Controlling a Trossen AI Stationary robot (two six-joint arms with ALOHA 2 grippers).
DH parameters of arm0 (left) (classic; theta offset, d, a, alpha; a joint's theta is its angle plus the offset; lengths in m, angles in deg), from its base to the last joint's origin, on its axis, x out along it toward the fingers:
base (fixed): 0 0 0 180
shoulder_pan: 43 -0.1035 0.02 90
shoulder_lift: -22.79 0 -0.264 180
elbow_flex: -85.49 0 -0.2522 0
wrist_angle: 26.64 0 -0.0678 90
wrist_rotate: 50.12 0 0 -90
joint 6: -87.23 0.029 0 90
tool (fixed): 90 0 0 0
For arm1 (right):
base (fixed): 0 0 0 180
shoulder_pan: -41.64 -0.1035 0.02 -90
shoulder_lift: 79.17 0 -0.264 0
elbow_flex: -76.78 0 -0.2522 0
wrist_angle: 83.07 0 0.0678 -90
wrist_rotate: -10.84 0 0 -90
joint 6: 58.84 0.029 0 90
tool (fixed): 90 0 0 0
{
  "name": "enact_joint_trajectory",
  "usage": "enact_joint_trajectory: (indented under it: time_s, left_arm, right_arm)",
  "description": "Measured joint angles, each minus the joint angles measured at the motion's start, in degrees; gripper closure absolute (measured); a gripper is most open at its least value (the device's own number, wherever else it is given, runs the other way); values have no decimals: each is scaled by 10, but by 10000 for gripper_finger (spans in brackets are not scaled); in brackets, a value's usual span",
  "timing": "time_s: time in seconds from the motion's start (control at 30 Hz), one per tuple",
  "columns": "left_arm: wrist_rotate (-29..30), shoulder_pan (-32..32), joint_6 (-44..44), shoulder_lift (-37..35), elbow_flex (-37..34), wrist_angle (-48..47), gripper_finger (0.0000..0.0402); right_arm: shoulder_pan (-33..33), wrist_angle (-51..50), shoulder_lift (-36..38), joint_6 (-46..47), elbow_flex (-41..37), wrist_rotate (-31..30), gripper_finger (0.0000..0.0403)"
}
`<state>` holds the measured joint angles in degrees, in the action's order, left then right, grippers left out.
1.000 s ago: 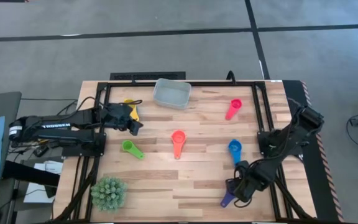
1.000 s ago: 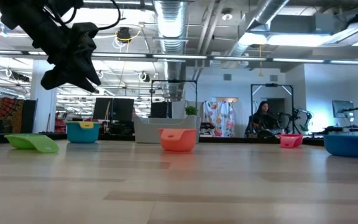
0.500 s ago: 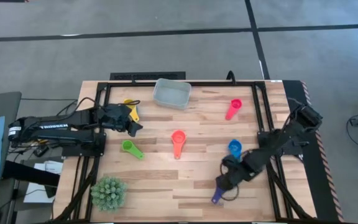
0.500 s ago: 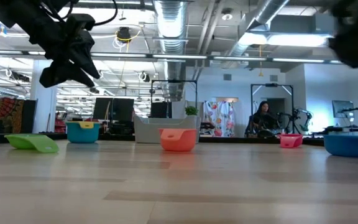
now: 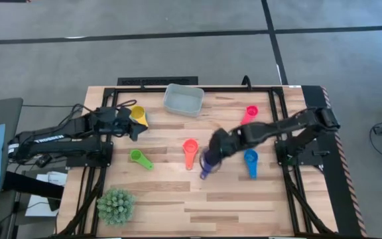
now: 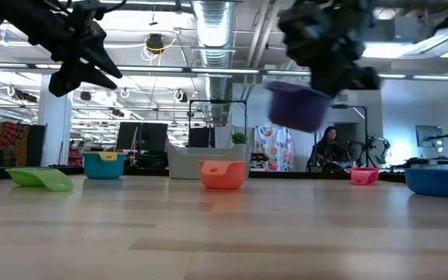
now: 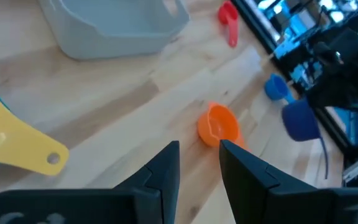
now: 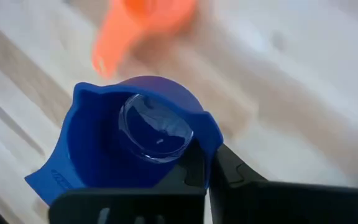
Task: Nest measuring cups in basket
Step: Stack the navy blue measuring cup on the yellow measuring cup
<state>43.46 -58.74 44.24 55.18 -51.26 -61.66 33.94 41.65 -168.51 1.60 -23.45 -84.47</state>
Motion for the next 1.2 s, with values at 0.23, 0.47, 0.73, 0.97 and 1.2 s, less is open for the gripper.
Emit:
enact_joint_trajectory:
  time_s: [0.23,0.47,0.73,0.97,1.2]
  left_arm:
    - [-13,-3,14,16,0,50,301]
    - [-9,-3,-2,93,0,182,301]
    - [46,-4,77,195,76,212,279]
    - [120,-4,96,255,156,110,256]
    - [139,-6,48,271,185,84,255]
  right_arm:
    - [115,77,0,-119,24,-21,396]
    - [205,146,-34,-268,45,15,396]
    - [257,130,-176,-362,202,62,391]
    - [267,120,-254,-369,345,83,385]
    - [268,128,-264,-390,405,106,387]
